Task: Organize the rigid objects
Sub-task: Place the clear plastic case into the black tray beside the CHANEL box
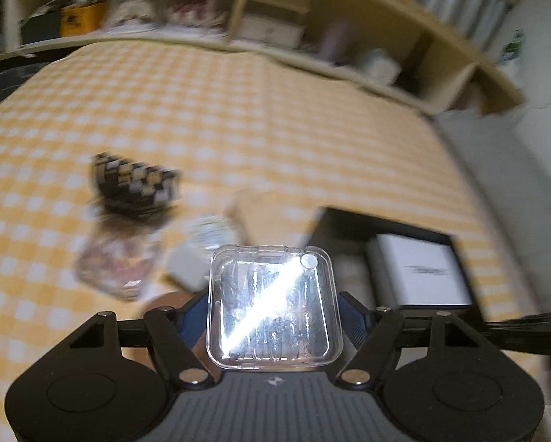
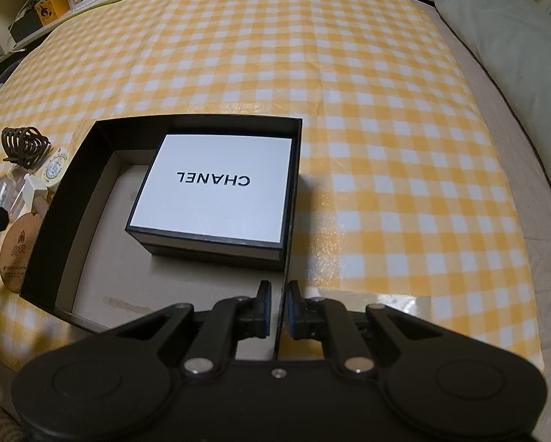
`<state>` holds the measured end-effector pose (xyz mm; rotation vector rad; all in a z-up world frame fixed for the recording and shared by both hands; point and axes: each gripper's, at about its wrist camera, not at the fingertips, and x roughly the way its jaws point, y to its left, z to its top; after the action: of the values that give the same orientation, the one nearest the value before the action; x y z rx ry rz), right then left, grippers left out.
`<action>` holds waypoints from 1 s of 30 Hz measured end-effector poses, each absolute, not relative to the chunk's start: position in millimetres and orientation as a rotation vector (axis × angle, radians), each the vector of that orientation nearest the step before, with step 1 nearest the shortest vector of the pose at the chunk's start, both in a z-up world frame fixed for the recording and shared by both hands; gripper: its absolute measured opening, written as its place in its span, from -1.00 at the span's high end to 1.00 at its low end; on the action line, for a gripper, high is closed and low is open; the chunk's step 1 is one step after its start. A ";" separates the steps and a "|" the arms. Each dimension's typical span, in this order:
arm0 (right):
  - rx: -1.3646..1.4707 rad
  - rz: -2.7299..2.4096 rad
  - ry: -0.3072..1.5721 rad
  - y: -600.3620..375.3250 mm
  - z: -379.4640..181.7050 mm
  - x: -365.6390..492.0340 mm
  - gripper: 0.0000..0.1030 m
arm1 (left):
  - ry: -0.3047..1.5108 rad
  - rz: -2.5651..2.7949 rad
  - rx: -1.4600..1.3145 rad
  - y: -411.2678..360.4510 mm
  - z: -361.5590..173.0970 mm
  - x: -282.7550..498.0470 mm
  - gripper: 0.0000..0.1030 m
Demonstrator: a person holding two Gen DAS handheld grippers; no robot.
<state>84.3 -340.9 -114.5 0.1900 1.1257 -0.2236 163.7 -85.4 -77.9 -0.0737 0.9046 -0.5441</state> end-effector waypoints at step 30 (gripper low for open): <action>0.188 -0.225 1.127 -340.0 -114.4 84.9 0.82 | 1.022 -0.626 -0.122 -139.1 -97.1 143.6 -0.68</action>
<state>84.9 -340.0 -114.4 0.1877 1.1265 -0.2254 143.6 -139.1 -97.1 -0.1223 1.0222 -0.6256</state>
